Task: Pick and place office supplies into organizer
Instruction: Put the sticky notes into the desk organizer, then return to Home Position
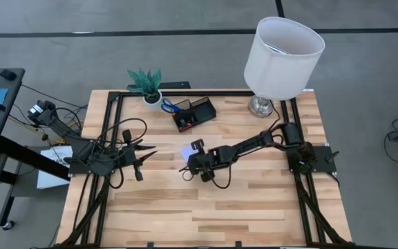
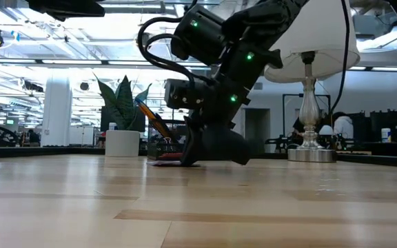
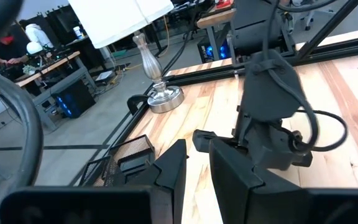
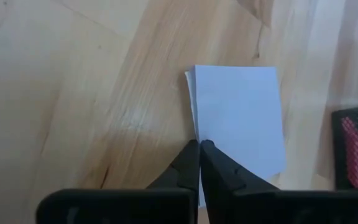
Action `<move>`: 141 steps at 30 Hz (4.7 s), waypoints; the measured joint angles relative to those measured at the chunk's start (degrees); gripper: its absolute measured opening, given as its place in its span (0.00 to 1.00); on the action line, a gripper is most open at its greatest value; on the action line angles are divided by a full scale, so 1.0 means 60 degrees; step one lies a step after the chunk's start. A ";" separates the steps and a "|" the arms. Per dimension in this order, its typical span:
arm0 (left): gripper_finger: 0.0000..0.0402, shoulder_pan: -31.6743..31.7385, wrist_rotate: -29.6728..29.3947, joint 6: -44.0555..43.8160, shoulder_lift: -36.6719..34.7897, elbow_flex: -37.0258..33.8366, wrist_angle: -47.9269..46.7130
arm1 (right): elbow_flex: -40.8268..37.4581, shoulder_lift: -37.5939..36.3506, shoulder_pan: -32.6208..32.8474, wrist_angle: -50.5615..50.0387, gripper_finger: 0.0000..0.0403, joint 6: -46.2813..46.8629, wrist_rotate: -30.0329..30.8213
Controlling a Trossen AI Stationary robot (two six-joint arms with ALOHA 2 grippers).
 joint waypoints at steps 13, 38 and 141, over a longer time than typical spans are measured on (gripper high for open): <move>0.16 0.0000 0.0006 -0.0001 0.0000 0.0000 -0.0007 | 0.0238 -0.0020 0.0499 -0.0987 0.00 0.0283 0.1683; 0.16 0.0000 0.0236 -0.0001 0.0022 0.0000 -0.0101 | 0.2209 -0.0020 0.0299 -0.6339 0.00 0.1821 0.3407; 0.16 -0.0002 0.0481 -0.0020 0.0019 0.0000 -0.0273 | 0.3362 -0.0584 -0.3927 -0.4637 0.25 -0.2275 0.0301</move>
